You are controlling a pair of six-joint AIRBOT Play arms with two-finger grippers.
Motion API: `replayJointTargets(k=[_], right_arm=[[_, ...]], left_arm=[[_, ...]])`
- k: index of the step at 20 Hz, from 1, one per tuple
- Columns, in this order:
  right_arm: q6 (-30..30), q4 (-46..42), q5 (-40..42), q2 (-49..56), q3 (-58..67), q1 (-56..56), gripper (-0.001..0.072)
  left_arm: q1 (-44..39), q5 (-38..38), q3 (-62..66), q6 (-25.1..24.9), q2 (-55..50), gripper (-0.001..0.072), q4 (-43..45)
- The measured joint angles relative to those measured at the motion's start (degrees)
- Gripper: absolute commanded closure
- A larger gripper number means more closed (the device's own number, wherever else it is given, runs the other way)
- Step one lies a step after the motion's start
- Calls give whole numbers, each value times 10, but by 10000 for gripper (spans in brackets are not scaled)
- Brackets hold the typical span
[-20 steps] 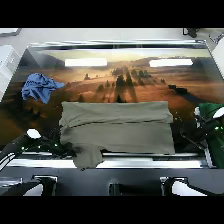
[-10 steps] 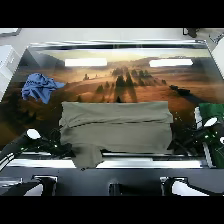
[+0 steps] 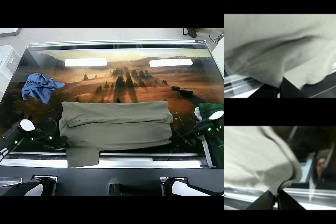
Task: Fold the clothes and pants, and hang the long-sleeved shirts on hangers.
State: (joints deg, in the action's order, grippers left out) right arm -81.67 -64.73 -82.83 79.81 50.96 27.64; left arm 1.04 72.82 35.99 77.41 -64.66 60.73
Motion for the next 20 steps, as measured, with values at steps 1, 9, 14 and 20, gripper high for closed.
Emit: replayJointTargets(k=[1, 9, 14, 20], right_arm=[[-4, 4, 3, 3, 19, -7, 679], [-54, 7, 82, 114, 220, -89, 677], [-69, 11, 122, 191, 300, -129, 673], [-84, 7, 105, 212, 327, -139, 229]], left_arm=[[0, 1, 26, 0, -10, 687, 4], [3, 15, 346, 11, -217, 687, 11], [3, 43, 524, 28, -366, 687, 13], [8, 66, 601, 36, -428, 92, 13]])
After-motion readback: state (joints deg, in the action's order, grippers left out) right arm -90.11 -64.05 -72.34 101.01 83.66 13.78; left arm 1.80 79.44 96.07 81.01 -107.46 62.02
